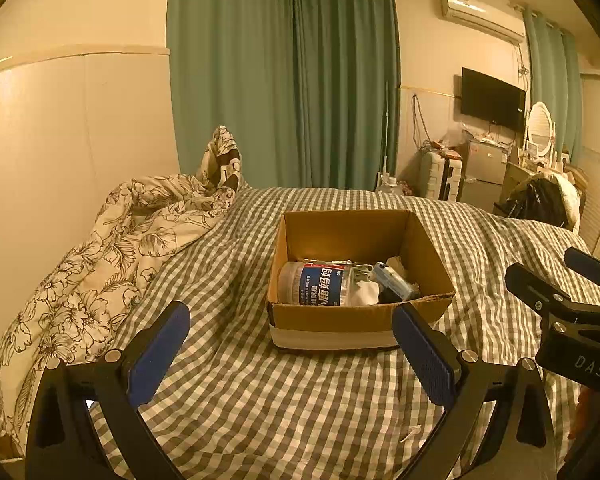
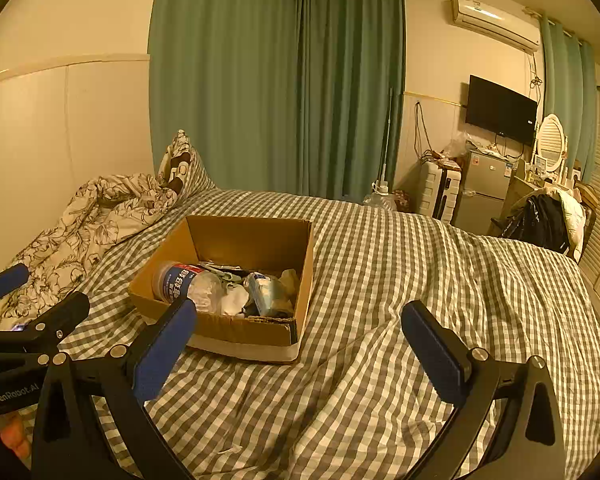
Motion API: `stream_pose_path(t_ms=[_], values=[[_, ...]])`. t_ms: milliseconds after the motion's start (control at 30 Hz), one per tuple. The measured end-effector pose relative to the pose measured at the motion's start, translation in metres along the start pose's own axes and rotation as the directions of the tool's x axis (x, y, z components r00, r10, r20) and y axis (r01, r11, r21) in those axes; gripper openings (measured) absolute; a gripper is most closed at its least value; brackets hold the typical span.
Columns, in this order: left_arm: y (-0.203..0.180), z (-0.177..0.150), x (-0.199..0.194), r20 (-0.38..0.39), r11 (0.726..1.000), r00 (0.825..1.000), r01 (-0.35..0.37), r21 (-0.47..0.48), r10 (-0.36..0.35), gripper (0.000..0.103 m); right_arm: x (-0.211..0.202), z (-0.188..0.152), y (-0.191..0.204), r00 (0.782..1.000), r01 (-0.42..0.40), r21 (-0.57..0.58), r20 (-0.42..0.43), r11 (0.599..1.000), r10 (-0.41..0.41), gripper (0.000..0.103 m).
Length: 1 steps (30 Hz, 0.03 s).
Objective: Organize objects
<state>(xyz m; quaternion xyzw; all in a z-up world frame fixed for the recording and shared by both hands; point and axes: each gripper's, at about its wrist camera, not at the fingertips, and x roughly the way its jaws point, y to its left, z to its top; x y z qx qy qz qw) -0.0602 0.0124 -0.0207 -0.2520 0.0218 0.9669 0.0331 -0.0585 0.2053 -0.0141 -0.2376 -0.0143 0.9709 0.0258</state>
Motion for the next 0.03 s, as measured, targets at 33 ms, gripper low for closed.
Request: stream_pose_path(t_ms=[33], values=[[-0.0001,-0.0001,-0.0003,0.002,1.0,1.0,-0.001,0.001,0.001,0.103,0.0004,-0.0004,0.0002,1.0,-0.002,0.0,0.0,1.0,0.002,0.103]])
